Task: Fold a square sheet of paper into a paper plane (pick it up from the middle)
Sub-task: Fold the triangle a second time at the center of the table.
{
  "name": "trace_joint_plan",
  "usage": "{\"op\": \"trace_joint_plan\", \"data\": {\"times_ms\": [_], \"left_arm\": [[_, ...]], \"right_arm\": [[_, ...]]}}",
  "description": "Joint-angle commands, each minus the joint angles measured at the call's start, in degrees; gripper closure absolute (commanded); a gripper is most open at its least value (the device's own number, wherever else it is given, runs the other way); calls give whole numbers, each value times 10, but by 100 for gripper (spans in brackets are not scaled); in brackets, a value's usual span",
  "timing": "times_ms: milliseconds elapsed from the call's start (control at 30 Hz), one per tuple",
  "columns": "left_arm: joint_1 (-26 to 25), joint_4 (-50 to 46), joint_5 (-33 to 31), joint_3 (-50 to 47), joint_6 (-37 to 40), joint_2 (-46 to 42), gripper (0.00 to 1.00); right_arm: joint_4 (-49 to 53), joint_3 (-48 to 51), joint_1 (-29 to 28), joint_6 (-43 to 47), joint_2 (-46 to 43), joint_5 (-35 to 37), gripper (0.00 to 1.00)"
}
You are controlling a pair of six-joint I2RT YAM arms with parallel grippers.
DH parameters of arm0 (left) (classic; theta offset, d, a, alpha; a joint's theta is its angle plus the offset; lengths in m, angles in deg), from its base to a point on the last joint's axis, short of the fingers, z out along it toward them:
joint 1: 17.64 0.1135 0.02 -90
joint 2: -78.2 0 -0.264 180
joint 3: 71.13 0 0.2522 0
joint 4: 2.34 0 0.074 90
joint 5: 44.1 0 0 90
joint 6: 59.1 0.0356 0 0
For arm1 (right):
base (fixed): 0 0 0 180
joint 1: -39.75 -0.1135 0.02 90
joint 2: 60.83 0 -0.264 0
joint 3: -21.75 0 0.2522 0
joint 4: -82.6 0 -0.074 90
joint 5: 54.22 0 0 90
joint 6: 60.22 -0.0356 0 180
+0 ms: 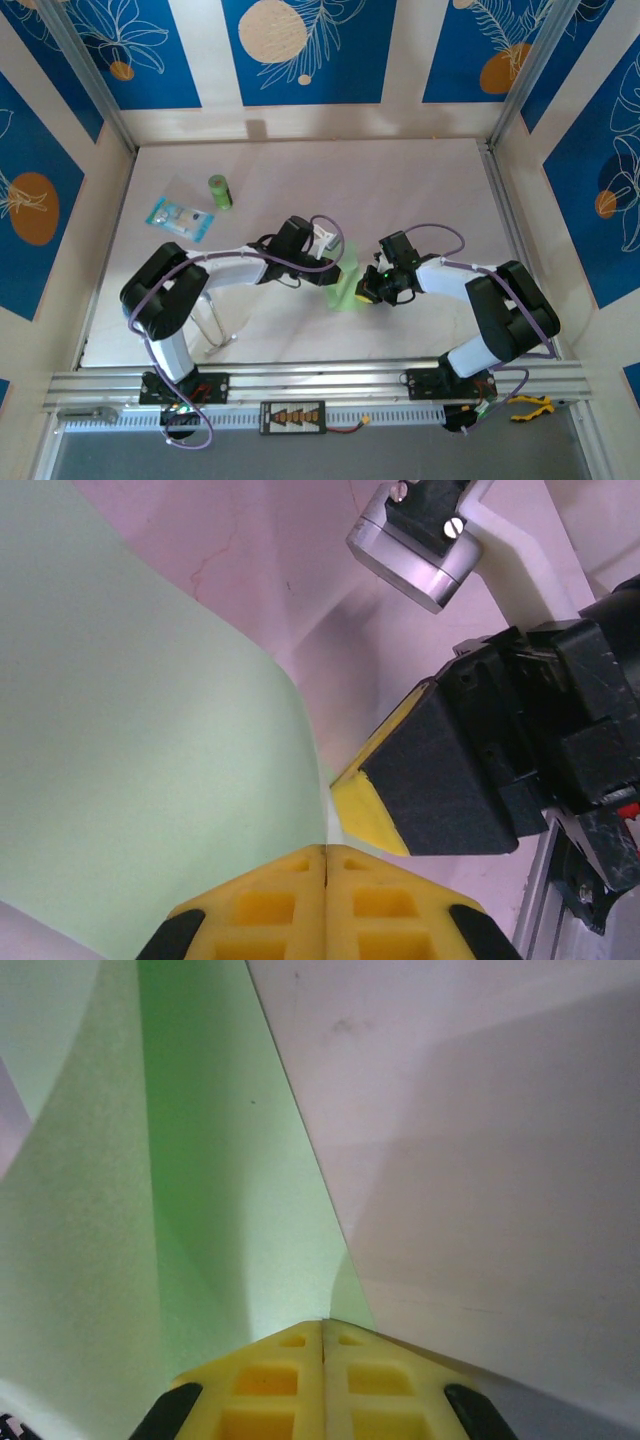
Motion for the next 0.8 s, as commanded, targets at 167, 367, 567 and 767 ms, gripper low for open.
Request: {"op": "trace_joint_plan", "data": {"times_ms": [167, 367, 567, 767], "left_arm": [[7, -24, -2, 20, 25, 10, 96], [7, -23, 3, 19, 18, 12, 95], [7, -20, 15, 19, 15, 12, 93], [8, -20, 35, 19, 13, 17, 88]], "right_arm": [[-49, -4, -24, -2, -47, -58, 92], [-79, 5, -31, -21, -40, -67, 93], [-123, 15, -32, -42, -40, -76, 93], [-145, 24, -29, -58, -29, -69, 94]]}}
